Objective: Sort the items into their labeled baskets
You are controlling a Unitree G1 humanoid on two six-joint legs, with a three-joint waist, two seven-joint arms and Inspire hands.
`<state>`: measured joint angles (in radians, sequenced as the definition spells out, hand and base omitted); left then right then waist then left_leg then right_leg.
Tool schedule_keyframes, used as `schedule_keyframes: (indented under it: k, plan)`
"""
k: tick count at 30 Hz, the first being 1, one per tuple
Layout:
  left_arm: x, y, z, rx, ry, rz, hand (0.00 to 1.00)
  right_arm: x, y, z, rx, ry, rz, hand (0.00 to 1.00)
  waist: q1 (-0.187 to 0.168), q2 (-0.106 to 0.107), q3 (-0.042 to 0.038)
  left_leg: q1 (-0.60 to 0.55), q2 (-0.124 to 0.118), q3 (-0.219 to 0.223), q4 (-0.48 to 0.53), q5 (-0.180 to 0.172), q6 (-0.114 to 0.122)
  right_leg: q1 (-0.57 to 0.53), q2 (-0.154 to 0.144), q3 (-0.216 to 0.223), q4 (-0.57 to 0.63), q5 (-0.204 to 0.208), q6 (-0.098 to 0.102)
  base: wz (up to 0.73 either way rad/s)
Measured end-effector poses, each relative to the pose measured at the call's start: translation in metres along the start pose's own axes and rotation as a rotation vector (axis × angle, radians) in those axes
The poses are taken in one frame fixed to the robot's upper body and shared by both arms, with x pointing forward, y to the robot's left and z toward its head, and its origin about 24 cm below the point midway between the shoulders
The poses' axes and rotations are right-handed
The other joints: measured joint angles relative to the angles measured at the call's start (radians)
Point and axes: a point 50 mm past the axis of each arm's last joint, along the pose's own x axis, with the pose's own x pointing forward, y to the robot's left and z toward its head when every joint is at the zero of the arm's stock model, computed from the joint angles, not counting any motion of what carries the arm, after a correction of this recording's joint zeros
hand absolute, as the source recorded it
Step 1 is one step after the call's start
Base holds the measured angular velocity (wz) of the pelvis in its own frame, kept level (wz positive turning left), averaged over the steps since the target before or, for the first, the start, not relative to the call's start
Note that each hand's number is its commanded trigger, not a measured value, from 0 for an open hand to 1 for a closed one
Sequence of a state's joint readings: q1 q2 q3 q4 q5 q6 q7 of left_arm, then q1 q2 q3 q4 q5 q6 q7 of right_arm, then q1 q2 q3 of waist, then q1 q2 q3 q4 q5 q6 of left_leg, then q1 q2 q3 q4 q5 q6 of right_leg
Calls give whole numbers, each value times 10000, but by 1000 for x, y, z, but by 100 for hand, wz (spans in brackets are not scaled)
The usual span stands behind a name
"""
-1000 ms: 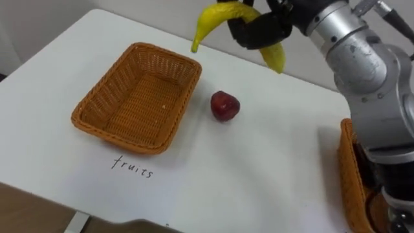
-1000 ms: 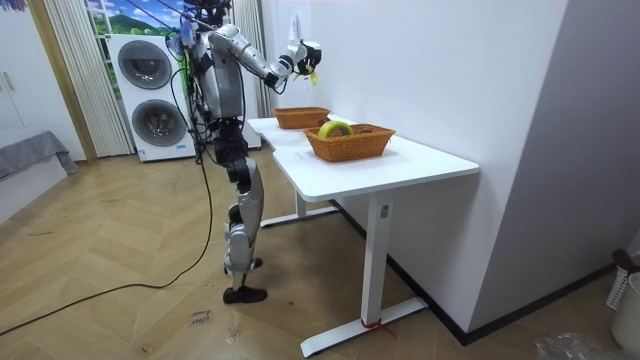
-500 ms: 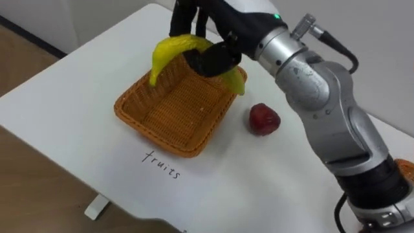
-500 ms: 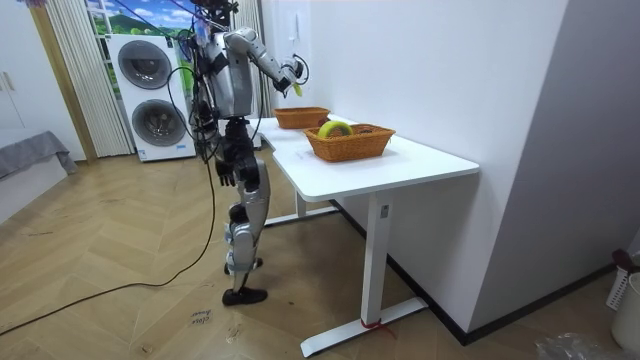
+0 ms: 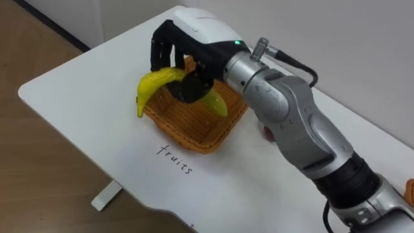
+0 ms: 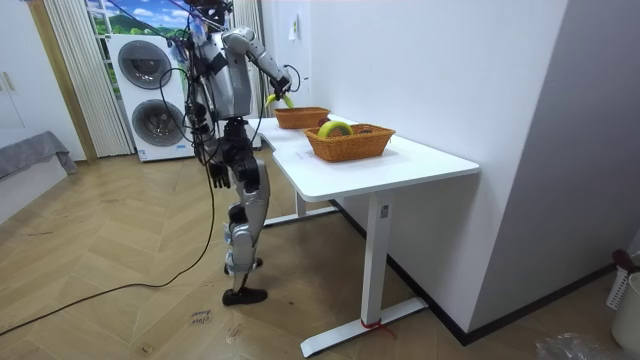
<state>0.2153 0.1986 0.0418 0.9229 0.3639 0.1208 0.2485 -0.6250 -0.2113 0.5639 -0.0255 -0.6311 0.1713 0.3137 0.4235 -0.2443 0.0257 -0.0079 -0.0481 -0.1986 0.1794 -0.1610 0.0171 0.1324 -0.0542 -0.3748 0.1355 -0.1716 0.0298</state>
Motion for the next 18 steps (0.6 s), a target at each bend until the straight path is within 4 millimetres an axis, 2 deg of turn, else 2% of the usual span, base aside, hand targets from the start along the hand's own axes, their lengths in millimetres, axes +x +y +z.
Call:
schedule_keyframes:
  k: [4, 8, 18]
  plan:
    - [0, -1, 2, 51, -74, -65, 0, 1, 6, -7, 51, 247, 306, 100, -15, -19, 5, -79, 3, 19, 30, -2, -4, -87, 0, -34, 5, 0, 0, 0]
    - [1, 1, 2, 89, -72, -7, 0, 1, 7, -10, 38, 370, 385, 100, -44, -122, -37, -333, 6, 82, 105, 3, -13, -310, -1, -91, 4, 1, -2, -5]
    - [1, 4, 2, 115, -99, 85, 0, -2, 6, -13, -133, 222, 391, 100, -166, -189, -21, -346, 5, 84, 108, 3, -13, -316, -9, -91, 3, 2, -2, 0]
